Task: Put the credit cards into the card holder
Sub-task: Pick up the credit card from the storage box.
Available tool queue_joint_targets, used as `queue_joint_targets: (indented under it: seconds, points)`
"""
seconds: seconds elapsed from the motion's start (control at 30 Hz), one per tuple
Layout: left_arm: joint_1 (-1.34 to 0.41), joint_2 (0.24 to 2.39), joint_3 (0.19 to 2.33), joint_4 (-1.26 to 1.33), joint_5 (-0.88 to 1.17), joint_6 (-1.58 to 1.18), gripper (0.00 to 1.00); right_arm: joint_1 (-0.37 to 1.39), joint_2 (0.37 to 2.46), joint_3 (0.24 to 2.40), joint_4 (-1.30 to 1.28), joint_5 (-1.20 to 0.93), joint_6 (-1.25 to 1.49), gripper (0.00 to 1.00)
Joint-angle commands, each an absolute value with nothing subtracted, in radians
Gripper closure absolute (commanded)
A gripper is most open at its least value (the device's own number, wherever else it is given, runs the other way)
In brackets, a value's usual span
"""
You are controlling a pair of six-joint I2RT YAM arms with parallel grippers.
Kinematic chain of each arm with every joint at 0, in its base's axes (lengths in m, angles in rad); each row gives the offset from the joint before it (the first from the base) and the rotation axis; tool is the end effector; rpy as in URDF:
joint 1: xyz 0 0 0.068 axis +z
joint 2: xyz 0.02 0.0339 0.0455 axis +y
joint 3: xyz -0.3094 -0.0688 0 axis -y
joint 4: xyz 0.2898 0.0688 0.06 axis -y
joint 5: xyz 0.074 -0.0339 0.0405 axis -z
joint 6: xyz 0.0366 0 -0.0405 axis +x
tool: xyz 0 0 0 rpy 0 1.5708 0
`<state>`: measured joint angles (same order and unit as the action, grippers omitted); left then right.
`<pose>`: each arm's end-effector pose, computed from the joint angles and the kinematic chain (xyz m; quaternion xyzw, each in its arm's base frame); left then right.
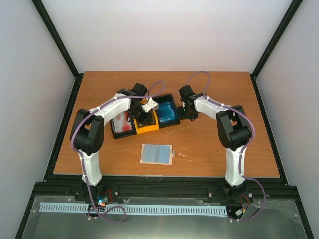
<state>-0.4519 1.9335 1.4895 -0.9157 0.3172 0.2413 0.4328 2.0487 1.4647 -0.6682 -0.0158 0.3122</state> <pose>0.3909 -0.2024 0.2261 0.3492 0.9179 -0.1671 0.0869 0.4280 0.1984 0.1735 -0.0607 0.9854 0.0650 0.1449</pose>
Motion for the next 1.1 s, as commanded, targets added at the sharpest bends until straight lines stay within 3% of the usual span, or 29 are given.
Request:
queue_joint_targets:
  seconds: [0.0,0.5,0.63,0.77,0.97,1.07]
  points:
    - [-0.462,1.925,1.469,-0.932,0.324,0.240,0.80,0.439,2.034,1.457,-0.657,-0.017,0.321,0.62]
    - [-0.462,1.962,1.481,-0.903,0.299,0.235,0.81,0.439,2.036,1.458,-0.660,-0.013,0.320,0.62]
    - [-0.462,1.986,1.478,-0.904,0.291,0.228,0.75,0.439,2.033,1.456,-0.660,-0.015,0.320,0.62]
    - [-0.462,1.997,1.488,-0.912,0.320,0.222,0.74,0.439,2.031,1.455,-0.661,-0.014,0.319,0.62]
    - [-0.461,1.999,1.492,-0.931,0.340,0.215,0.90,0.439,2.030,1.454,-0.661,-0.012,0.318,0.62]
    - [-0.461,1.990,1.495,-0.951,0.363,0.211,0.89,0.439,2.029,1.454,-0.661,-0.011,0.316,0.62]
